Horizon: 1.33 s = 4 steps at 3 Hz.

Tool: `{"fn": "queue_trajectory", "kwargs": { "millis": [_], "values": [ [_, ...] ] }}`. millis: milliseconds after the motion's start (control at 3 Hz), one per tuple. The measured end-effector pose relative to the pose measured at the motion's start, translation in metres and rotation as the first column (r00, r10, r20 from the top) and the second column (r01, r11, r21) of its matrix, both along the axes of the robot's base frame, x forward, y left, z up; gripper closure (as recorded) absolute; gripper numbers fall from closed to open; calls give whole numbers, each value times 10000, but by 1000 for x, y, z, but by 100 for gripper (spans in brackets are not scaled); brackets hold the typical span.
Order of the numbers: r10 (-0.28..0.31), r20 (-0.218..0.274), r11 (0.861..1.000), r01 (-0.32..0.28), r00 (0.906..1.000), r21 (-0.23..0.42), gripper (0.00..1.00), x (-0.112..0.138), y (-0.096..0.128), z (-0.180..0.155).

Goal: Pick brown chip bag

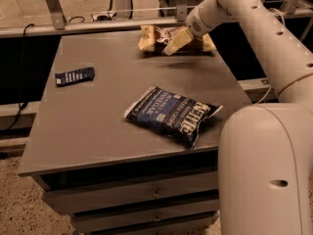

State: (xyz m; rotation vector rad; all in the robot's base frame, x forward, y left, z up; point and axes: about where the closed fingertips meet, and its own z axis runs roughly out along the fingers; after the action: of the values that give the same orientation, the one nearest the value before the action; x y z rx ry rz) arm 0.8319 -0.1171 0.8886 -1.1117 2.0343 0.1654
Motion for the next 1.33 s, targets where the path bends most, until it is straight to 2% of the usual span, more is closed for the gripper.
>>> {"fn": "queue_trajectory", "kwargs": {
  "millis": [333, 667, 1000, 1333],
  "values": [
    [-137, -294, 9998, 133, 9995, -113, 17, 10, 3, -15],
    [-135, -423, 9998, 129, 9990, -143, 40, 15, 6, -24],
    [-16, -293, 10000, 16, 9996, -7, 63, 17, 7, -20],
    [412, 228, 9984, -421, 9989, 368, 87, 8, 14, 12]
  ]
}}
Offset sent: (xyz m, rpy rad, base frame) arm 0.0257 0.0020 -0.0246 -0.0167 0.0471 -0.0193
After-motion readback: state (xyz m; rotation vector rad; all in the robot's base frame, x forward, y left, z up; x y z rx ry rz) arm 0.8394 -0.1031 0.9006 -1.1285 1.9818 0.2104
